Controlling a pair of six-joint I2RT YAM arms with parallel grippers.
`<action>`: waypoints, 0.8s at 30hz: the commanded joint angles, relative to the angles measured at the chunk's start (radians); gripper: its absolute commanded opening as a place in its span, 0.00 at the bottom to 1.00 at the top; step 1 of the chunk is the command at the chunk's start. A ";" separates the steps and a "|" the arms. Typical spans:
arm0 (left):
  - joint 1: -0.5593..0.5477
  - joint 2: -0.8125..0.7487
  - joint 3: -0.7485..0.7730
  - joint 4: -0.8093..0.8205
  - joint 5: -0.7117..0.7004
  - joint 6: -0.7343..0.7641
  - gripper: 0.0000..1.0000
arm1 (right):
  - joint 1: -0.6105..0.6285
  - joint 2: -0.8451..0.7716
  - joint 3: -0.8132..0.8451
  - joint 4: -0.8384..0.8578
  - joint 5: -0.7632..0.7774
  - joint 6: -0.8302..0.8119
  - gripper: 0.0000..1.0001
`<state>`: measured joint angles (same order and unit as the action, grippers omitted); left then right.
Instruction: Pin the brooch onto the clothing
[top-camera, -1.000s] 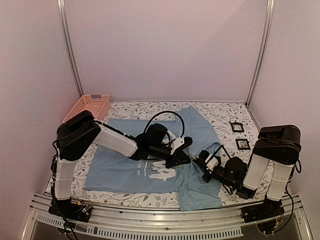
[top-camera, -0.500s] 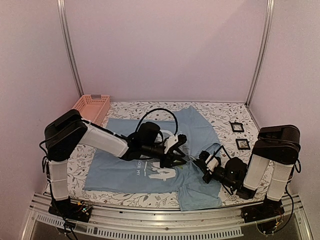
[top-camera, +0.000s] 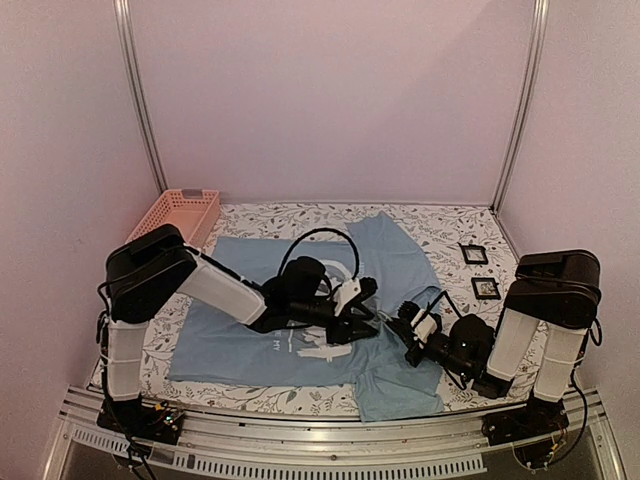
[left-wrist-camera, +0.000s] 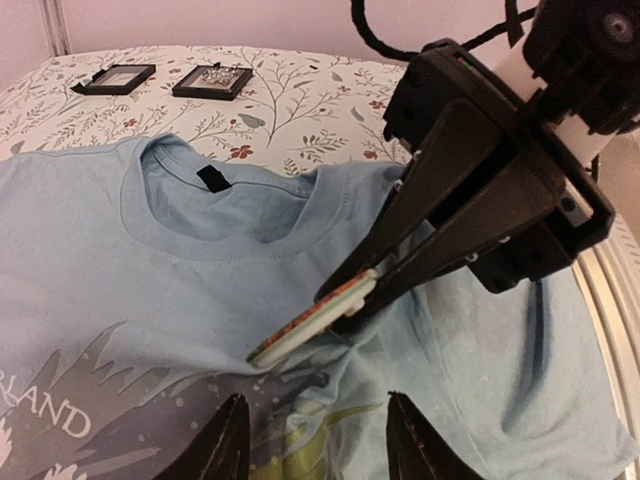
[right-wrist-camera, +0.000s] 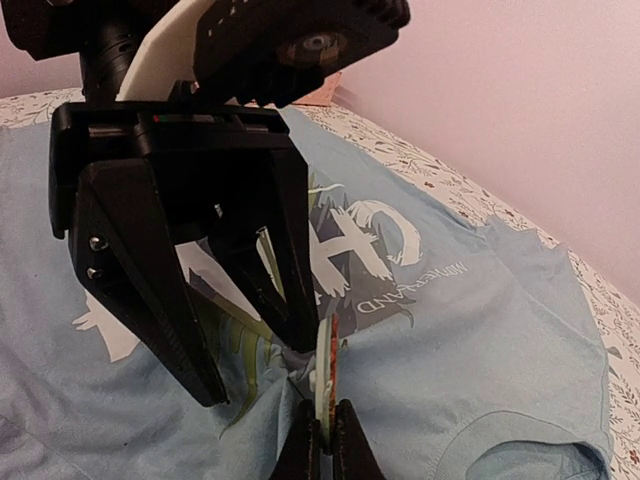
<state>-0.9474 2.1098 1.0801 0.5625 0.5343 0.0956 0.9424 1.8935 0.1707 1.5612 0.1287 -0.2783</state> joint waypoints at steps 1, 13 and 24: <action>-0.011 0.032 0.010 0.049 -0.019 -0.020 0.43 | 0.007 -0.012 0.006 0.068 -0.009 0.014 0.00; -0.021 0.041 -0.001 0.143 0.012 -0.117 0.02 | 0.009 -0.017 0.019 0.063 -0.020 0.035 0.00; -0.027 0.052 0.006 0.123 0.003 -0.116 0.00 | 0.009 -0.066 0.047 0.034 -0.072 0.067 0.00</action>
<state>-0.9558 2.1399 1.0798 0.6609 0.5323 -0.0128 0.9424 1.8725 0.1970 1.5555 0.1005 -0.2409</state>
